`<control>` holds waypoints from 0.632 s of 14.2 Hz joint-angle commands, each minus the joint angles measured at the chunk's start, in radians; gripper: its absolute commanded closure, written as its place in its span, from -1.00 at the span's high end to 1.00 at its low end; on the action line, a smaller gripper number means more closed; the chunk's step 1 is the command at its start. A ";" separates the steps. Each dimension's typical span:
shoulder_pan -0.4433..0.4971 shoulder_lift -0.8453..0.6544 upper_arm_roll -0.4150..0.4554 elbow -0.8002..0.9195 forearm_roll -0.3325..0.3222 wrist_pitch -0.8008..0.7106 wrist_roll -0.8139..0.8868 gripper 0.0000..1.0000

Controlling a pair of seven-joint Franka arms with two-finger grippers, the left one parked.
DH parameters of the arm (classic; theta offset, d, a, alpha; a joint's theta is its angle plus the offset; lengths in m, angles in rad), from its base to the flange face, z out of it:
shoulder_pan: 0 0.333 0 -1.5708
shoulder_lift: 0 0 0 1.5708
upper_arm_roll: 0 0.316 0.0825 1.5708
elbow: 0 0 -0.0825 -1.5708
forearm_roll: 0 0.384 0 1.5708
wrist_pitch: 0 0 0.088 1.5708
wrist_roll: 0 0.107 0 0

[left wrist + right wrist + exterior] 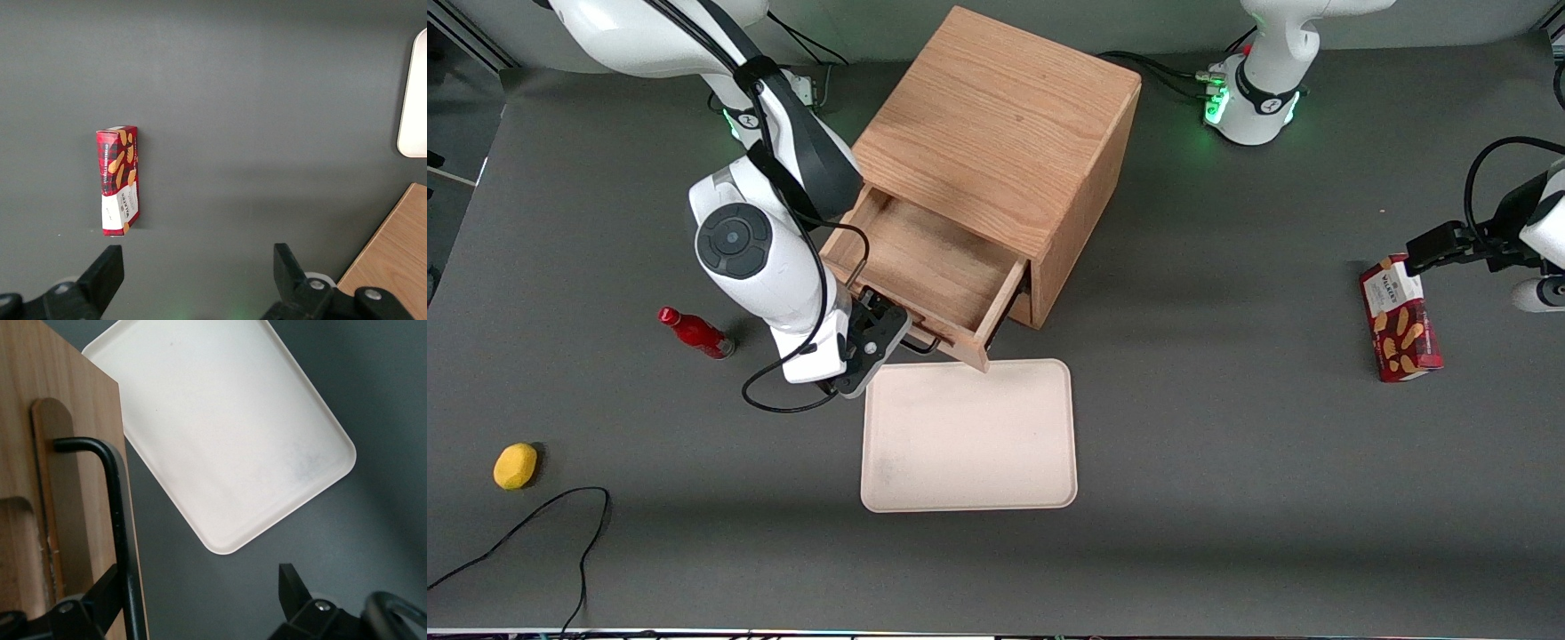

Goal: Open upper drawer
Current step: 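Keep pulling the drawer handle further out with the right gripper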

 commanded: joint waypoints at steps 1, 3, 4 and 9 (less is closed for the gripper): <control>-0.006 0.029 -0.028 0.036 0.002 -0.018 -0.056 1.00; -0.006 0.031 -0.033 0.036 0.002 -0.018 -0.058 1.00; -0.004 0.031 -0.033 0.036 0.002 -0.018 -0.058 1.00; -0.006 0.040 -0.033 0.063 0.002 -0.019 -0.056 1.00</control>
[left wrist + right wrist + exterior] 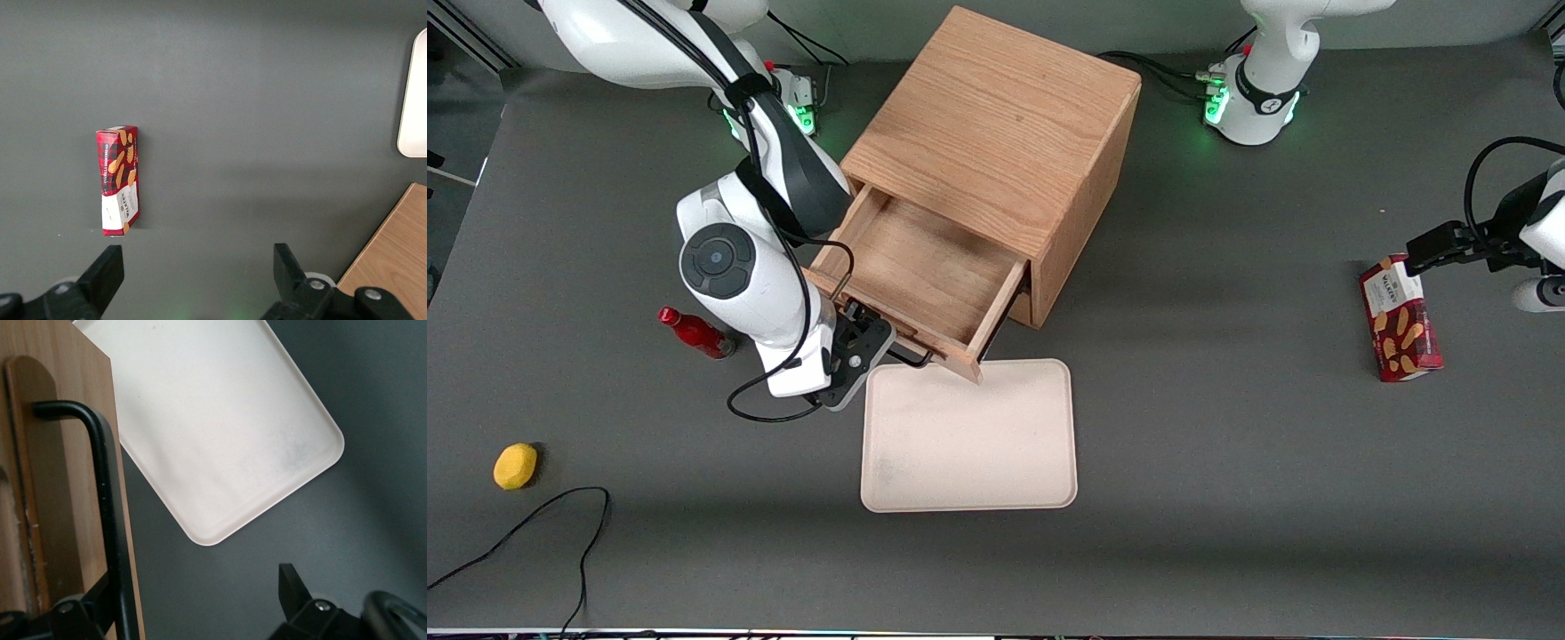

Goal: Open upper drawer
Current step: 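Keep pulling the drawer handle further out with the right gripper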

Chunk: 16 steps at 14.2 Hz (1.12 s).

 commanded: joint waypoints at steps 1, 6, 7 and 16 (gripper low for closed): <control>0.000 0.032 -0.003 0.073 0.002 -0.021 -0.021 1.00; -0.001 0.053 -0.004 0.101 0.010 -0.032 -0.018 1.00; -0.001 0.061 -0.020 0.102 0.010 -0.030 -0.021 1.00; -0.003 0.086 -0.038 0.145 0.007 -0.025 -0.023 1.00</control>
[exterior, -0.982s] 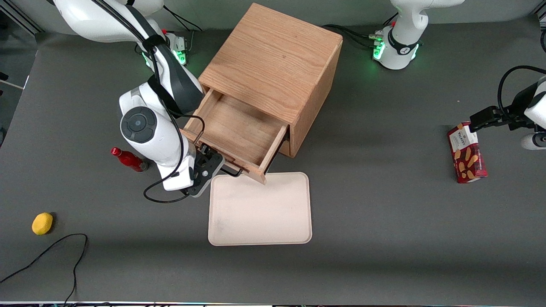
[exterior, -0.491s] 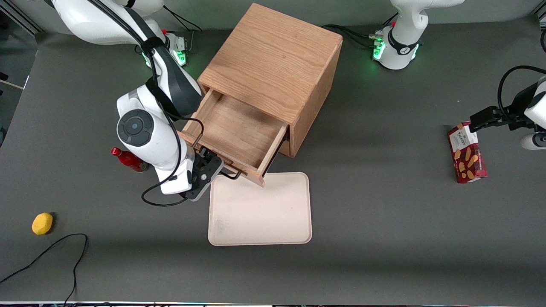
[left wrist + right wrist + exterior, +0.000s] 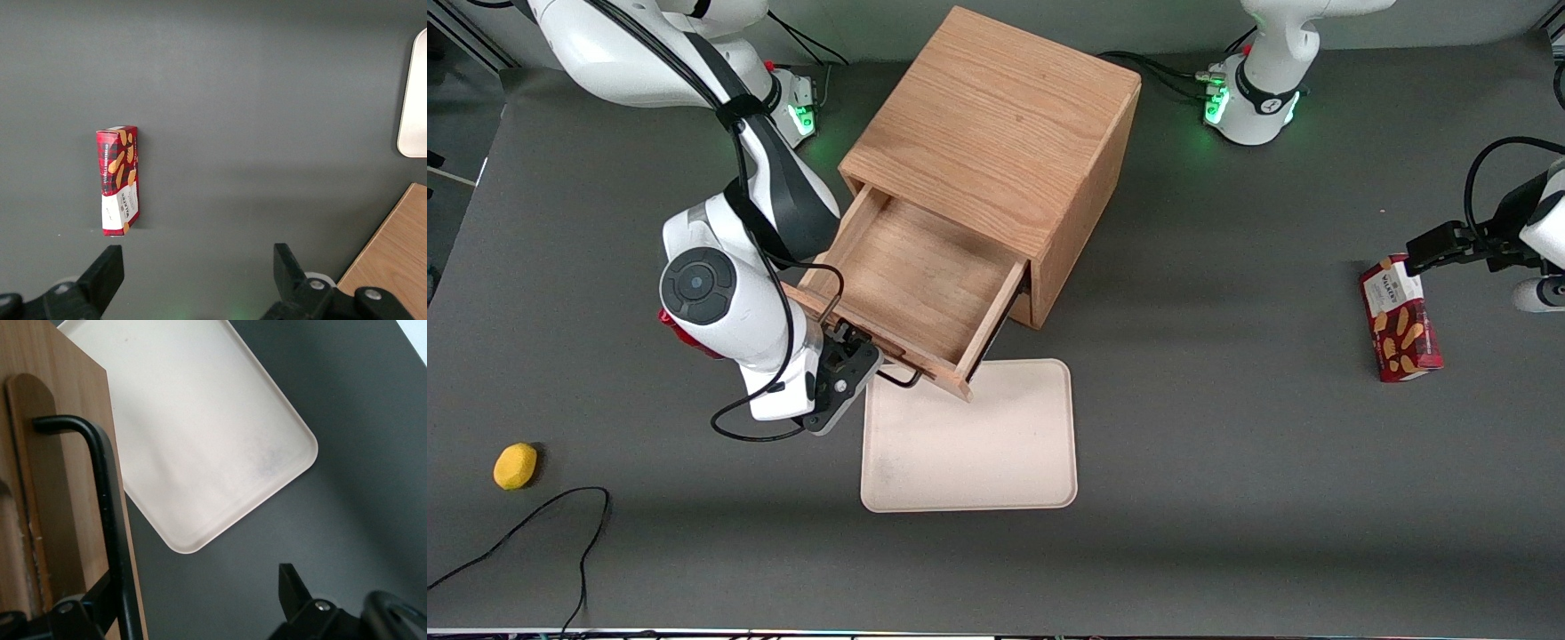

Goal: Open upper drawer
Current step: 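Keep pulling the drawer handle further out with the right gripper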

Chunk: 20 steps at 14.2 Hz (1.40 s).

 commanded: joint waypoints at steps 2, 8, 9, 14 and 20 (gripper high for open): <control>-0.001 0.033 -0.015 0.065 0.003 -0.011 -0.023 1.00; -0.007 0.047 -0.017 0.087 0.000 -0.011 -0.066 1.00; -0.007 0.047 -0.017 0.085 0.002 -0.011 -0.064 1.00; -0.009 0.056 -0.020 0.087 0.000 -0.006 -0.069 1.00; -0.009 0.078 -0.048 0.115 0.002 -0.006 -0.093 1.00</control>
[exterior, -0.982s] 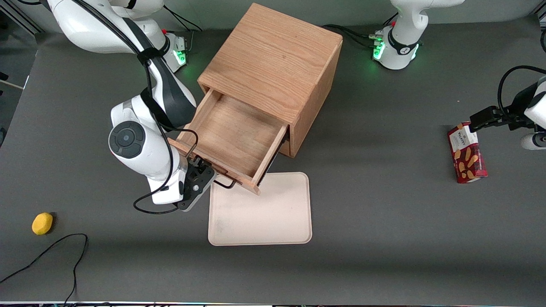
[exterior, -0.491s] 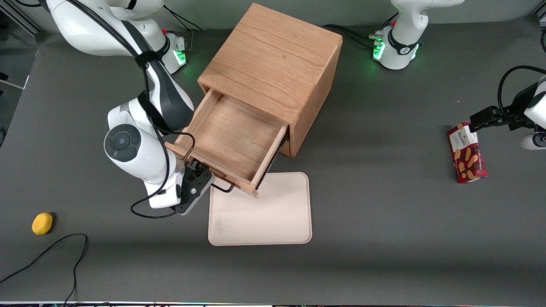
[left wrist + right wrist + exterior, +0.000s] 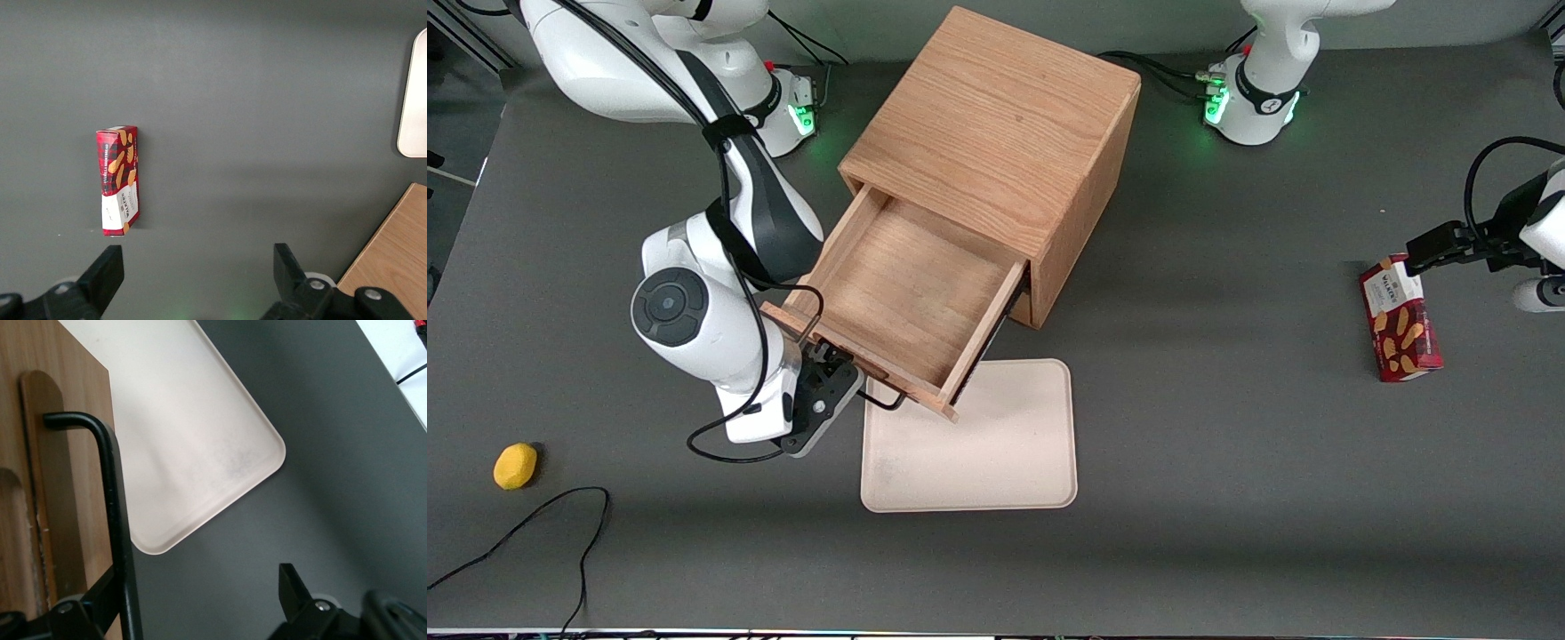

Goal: Open upper drawer
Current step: 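Keep pulling the drawer handle further out with the right gripper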

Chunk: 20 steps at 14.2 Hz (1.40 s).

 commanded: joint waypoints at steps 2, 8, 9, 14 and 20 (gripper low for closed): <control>-0.009 0.031 -0.003 0.040 0.003 -0.009 -0.027 1.00; -0.020 0.059 -0.009 0.077 0.002 -0.010 -0.039 1.00; -0.020 0.059 -0.009 0.079 0.002 -0.010 -0.039 1.00; -0.026 0.070 -0.009 0.096 0.002 -0.012 -0.039 1.00; -0.026 0.045 -0.009 0.116 0.008 -0.090 -0.025 1.00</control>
